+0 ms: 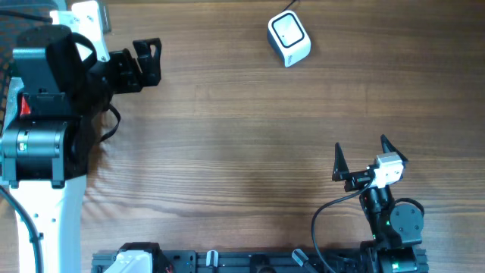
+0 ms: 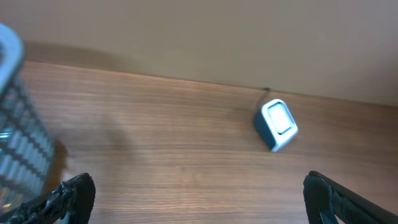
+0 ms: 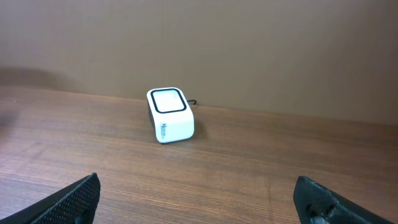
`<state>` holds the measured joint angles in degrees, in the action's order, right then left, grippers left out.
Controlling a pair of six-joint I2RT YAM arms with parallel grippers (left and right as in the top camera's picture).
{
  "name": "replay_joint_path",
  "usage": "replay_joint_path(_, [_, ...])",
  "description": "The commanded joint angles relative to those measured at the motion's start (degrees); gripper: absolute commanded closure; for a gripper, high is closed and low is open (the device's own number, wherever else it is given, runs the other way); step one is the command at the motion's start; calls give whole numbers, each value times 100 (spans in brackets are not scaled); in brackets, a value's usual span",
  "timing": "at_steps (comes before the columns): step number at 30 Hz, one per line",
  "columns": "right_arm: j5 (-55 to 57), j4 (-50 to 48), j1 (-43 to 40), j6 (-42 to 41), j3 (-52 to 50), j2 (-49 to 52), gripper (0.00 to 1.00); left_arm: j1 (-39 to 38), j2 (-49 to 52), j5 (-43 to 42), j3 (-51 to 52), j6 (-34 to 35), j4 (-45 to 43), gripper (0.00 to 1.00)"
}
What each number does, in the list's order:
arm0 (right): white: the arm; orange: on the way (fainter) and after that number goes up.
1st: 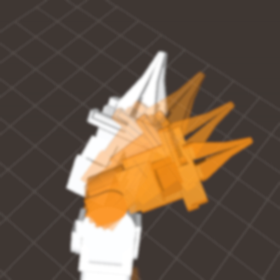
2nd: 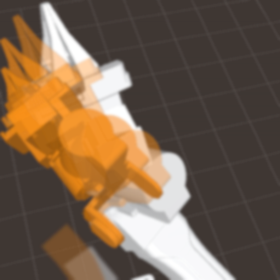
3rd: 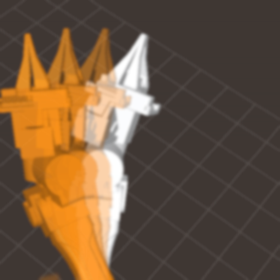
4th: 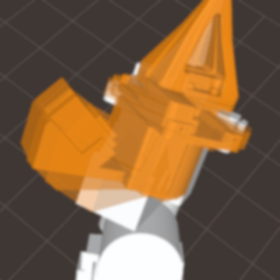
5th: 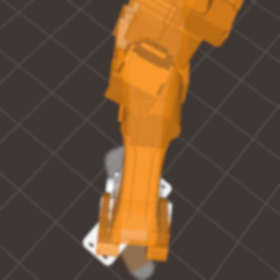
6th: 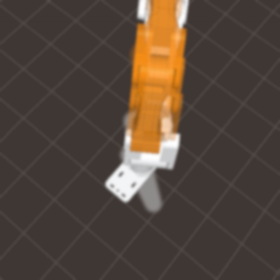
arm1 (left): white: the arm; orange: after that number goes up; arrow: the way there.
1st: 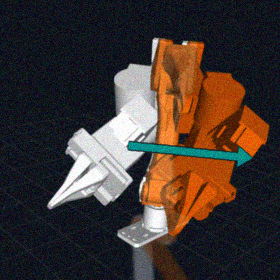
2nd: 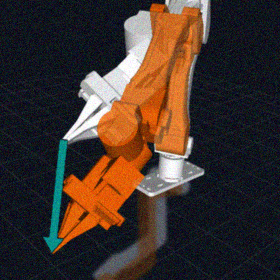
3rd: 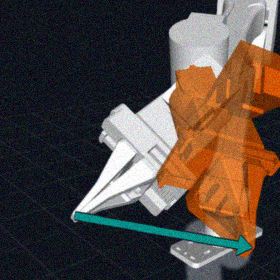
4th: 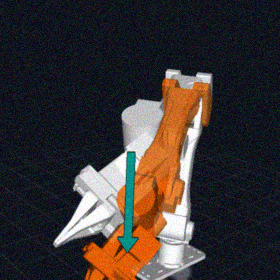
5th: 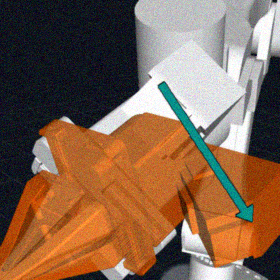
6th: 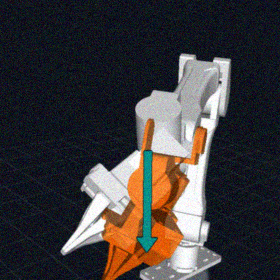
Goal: Scan the item barcode
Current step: 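Reach the left gripper into the basket and grasp the yellow Vim bottle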
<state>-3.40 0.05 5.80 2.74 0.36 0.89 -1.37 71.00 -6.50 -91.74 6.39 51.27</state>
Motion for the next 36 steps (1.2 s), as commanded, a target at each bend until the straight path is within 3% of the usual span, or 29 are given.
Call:
replay_joint_path(1, [-11,-13,-4,22,-7,-46,0,28,26,785,-116,-304,-94,0])
replay_joint_path(8, [-11,-11,-4,22,-7,-46,0,28,72,1937,-116,-411,-470,0])
replay_joint_path(12, [-11,-11,-4,22,-7,-46,0,203,199,2035,-116,-754,-820,0])
replay_joint_path(21, [-11,-11,-4,22,-7,-46,0,1403,787,2046,-116,-769,-929,0])
replay_joint_path(29, [-11,-11,-4,22,-7,-46,0,2850,1003,634,-116,-769,-1469,0])
replay_joint_path(36, [-11,-13,-4,22,-7,-46,0,3543,1759,240,-116,-1126,-1445,0])
